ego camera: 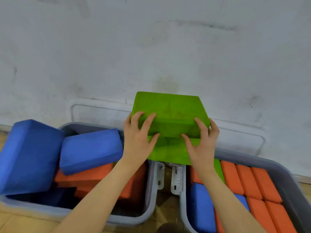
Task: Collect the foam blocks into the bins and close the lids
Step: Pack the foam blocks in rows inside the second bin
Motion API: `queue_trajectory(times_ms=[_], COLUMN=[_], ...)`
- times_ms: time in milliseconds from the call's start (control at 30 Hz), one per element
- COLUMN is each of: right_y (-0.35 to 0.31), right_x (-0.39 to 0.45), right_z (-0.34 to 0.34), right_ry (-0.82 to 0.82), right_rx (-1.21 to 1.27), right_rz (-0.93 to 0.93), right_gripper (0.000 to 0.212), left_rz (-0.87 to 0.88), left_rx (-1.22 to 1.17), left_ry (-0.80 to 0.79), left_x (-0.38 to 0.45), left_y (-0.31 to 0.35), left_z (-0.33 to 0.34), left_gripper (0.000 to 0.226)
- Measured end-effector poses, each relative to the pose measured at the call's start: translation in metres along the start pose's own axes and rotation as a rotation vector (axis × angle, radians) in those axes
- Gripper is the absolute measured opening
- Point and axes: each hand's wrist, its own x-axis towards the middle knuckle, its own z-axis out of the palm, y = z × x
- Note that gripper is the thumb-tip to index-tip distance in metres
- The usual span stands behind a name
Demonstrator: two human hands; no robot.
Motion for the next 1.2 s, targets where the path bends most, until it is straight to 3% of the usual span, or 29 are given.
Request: queue_trajectory(times_ms=[167, 300, 367, 533, 833, 1000, 1200], right_y=[0.042, 0.063, 0.062, 0.035, -0.036, -0.068, -0.071], right_x=[0.010, -0.007, -0.012, 0.002, 0.000, -0.039, -0.084], right_z=[-0.025, -0.019, -0.018, -0.006, 0.067, 0.138, 0.232], right_ry=[-0.010, -0.153, -0.134, -0.056, -0.190, -0.445, -1.004], right_rx=[-0.149, -0.379, -0.438, -0.468, -0.168, -0.069, -0.396], right_rz=[0.033, 0.098, 0.102, -0.094, -0.454, -0.375, -0.124], right_gripper=[0.062, 0.059, 0.053, 0.046, 0.033, 0.040, 0.074], left_rz=[-0.025, -0.014, 0.002, -0.074, -0.218, -0.311, -0.211], left_rx=[-0.018, 0.151, 0.205, 0.240, 0.326, 0.433, 0.574], left_ry=[-0.110, -0.298, -0.309, -0.219, -0.172, -0.214, -0.472], left_x=[0.010, 0.004, 0.000, 0.005, 0.005, -0.038, -0.083], left_y=[0.024, 0.019, 0.020, 0.025, -0.034, -0.107, -0.203], left_z=[0.049, 0.065, 0.062, 0.050, -0.015, -0.063, -0.085], left_gripper=[0.055, 0.057, 0.054, 0.047, 0.047, 0.048, 0.048])
